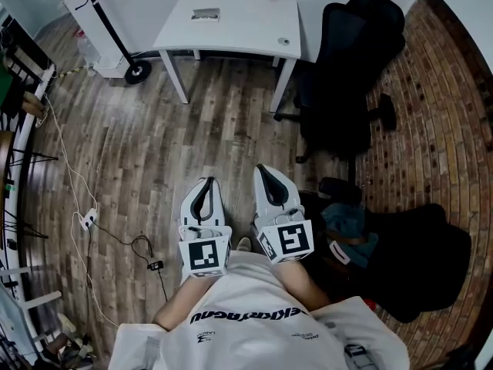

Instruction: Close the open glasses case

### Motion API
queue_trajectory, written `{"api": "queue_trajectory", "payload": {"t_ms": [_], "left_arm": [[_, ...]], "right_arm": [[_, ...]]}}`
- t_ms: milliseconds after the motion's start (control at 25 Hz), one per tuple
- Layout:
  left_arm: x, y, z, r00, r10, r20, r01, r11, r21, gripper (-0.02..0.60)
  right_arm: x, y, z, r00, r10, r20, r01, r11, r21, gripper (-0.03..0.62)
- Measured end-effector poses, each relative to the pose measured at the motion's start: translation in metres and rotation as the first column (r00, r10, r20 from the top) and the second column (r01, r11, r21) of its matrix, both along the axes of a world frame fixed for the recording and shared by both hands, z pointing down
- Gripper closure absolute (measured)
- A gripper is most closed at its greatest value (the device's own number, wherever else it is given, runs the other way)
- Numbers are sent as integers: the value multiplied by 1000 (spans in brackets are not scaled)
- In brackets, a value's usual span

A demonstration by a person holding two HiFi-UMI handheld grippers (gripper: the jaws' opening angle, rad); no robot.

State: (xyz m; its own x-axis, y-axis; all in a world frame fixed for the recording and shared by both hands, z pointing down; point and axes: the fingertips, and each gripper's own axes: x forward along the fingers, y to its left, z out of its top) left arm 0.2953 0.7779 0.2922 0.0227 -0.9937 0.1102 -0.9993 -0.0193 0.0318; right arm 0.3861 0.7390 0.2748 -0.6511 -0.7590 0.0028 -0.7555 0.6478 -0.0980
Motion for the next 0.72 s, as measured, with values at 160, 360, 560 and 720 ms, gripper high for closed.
{"api": "queue_trajectory", "payload": {"t_ms": [160, 360, 560, 720], "left_arm": [[-20, -40, 3, 1000, 10, -6, -10, 1000, 3, 584], [-62, -106, -2, 999, 32, -10, -31, 999, 27, 584], [-117, -180, -14, 998, 66, -3, -66, 996, 62, 584], [-160, -238, -27, 996, 92, 5, -92, 993, 68, 584]], "right_arm": [[-19, -40, 4, 1000, 10, -8, -10, 1000, 1, 594], [-60, -106, 2, 1000, 31, -7, -31, 1000, 3, 594], [-111, -179, -15, 997, 72, -6, -72, 997, 13, 594], [-154, -236, -31, 995, 101, -9, -100, 994, 38, 594]]}}
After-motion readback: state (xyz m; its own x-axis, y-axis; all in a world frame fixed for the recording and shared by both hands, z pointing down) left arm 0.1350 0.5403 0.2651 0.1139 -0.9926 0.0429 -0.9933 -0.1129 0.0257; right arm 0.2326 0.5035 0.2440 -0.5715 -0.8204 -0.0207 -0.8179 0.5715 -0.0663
